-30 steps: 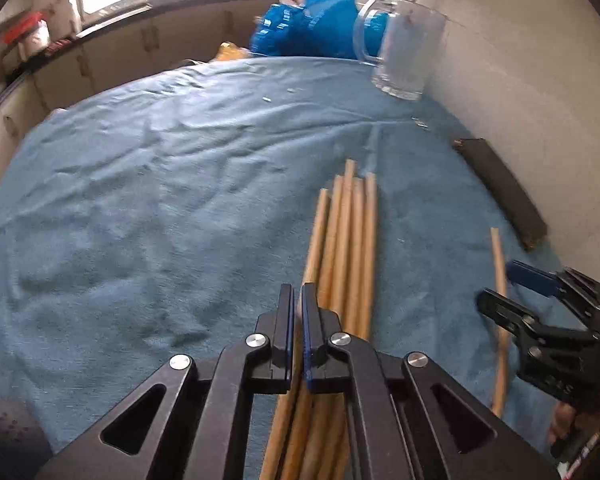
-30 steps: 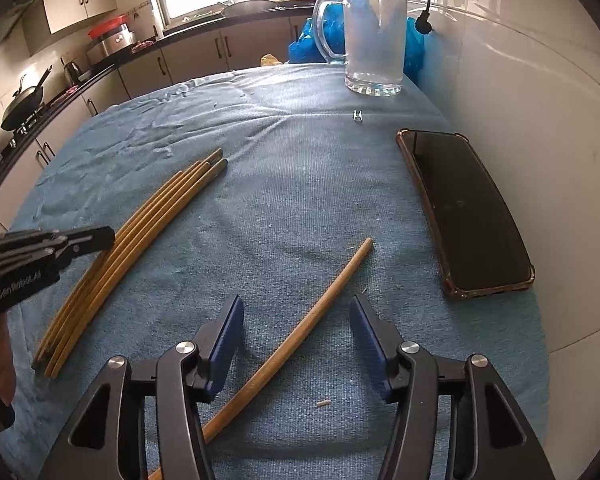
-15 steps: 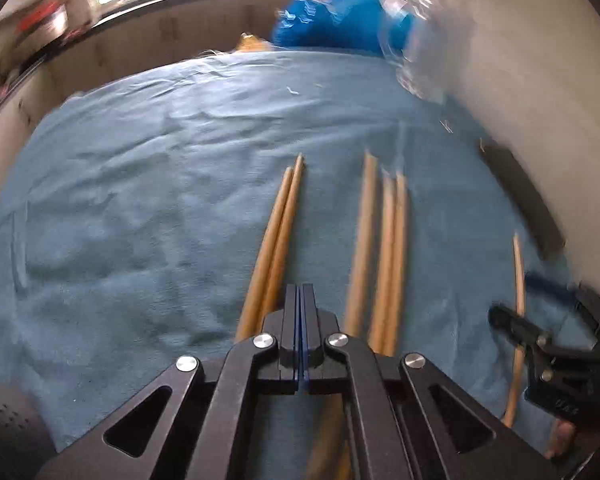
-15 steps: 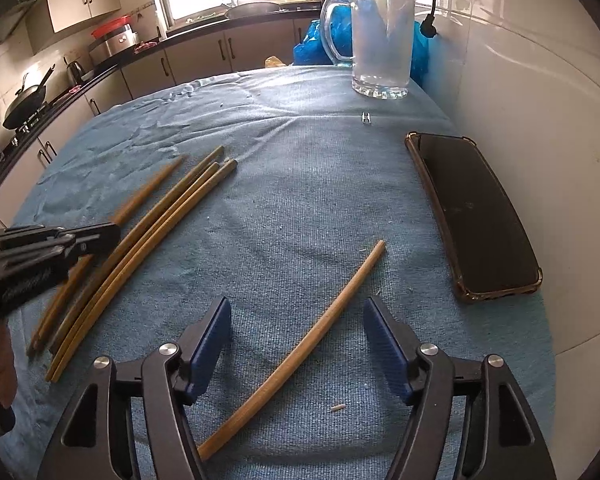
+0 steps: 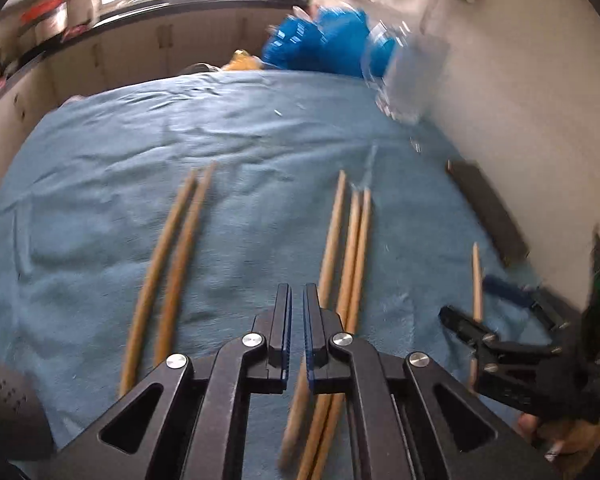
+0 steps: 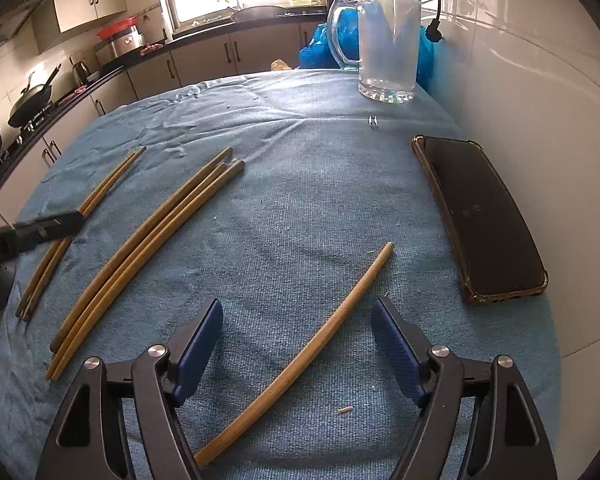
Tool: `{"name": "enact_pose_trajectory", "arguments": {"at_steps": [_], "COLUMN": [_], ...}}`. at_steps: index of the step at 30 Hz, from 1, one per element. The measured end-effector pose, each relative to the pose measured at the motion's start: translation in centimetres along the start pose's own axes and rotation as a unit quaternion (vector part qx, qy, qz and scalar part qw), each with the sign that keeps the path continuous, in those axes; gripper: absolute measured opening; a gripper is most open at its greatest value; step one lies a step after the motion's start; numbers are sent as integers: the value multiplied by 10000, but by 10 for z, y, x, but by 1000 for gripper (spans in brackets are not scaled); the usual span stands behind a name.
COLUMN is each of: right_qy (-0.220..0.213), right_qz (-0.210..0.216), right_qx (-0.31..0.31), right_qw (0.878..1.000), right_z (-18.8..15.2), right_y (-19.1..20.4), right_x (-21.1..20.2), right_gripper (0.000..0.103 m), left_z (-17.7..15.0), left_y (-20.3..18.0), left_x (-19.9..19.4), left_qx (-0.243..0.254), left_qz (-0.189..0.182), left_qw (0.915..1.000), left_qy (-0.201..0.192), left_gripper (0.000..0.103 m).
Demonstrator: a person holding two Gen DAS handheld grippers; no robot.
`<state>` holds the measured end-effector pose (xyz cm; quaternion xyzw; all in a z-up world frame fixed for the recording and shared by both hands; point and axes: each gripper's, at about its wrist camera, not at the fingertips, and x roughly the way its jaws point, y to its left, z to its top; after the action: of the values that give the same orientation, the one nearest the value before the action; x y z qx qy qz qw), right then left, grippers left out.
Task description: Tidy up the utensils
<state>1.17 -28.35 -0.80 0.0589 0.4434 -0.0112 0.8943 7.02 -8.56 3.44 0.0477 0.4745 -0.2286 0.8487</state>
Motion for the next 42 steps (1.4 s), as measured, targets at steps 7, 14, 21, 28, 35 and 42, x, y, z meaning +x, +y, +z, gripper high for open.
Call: {"name": "enact_pose_trajectory", "arguments": {"at_steps": [7,14,21,28,35,42], "right_qy": [26,-22,-45,-35,74,157], "right_qz": [107,80,71,-74,90,367], "right_qx": [73,1,-45,-147,219,445], "right_qw": [9999,10000,10000,9999,9997,9982], "right_z": [1,-1,-2,-2,-5,-24], "right_y": [-4,-3,-1,1,-17,-22], "right_x": [-1,-1,-1,-1,-10,-24], "right_gripper": [81,81,81,68,15,14], "left_z": [1,1,3,0,-45,-99], "left_y": [-4,-9,-10,0,30,31], "left_x": [25,17,29,24,-4,-42], "left_qx": [-47,11,145,-237,-986,-1146], "left_qz": [-579,-972,-722,-585,-525,-460], "left_qw": [9982,9953,9973,9979,9931,9914], "left_qy": [169,-21,72,158,357,425], "left_gripper": [7,7,6,2,0,0]}}
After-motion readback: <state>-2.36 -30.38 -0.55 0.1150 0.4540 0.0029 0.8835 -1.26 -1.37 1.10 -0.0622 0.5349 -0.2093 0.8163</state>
